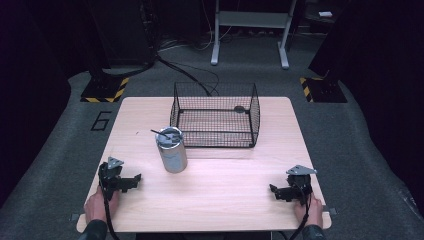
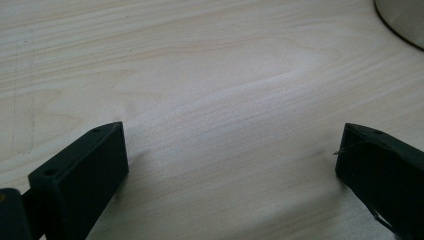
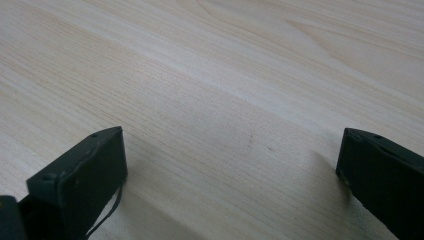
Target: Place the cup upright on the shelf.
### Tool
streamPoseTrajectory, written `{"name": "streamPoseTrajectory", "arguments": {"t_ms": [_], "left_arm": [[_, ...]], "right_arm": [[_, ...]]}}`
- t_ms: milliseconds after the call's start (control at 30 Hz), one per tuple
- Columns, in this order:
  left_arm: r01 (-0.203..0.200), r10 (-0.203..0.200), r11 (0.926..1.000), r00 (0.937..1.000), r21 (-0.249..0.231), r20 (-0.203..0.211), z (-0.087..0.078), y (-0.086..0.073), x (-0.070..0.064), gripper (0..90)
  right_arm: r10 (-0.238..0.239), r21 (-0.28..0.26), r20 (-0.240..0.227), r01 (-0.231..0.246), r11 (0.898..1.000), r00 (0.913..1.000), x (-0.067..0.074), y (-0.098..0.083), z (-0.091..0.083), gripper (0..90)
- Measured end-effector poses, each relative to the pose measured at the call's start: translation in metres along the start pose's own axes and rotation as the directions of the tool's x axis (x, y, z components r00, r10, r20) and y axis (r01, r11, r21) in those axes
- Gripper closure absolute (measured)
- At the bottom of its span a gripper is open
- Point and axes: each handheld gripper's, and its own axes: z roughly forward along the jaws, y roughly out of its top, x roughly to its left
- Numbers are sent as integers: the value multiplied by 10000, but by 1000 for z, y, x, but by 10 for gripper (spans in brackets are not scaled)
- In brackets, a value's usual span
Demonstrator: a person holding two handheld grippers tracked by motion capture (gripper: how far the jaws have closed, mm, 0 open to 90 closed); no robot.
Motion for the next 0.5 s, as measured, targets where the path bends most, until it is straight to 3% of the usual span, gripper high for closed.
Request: {"name": "streamPoseTrajectory", "arguments": {"t_ms": [367,400,500], "left_arm": [[131,-131,9999,9999,-2,-70,-6,-6,1,2],[397,-399,9992,9988,-69,-291,-7,-7,-2,2],[594,-597,9982,9970,-76,-485,-8,-8,-4,3]], "right_arm": [[69,-3,2,-69,10000,10000,1,0,0,0],[71,-7,3,-71,10000,10000,1,0,0,0],[38,-11,3,-38,10000,10000,0,0,0,0]]}}
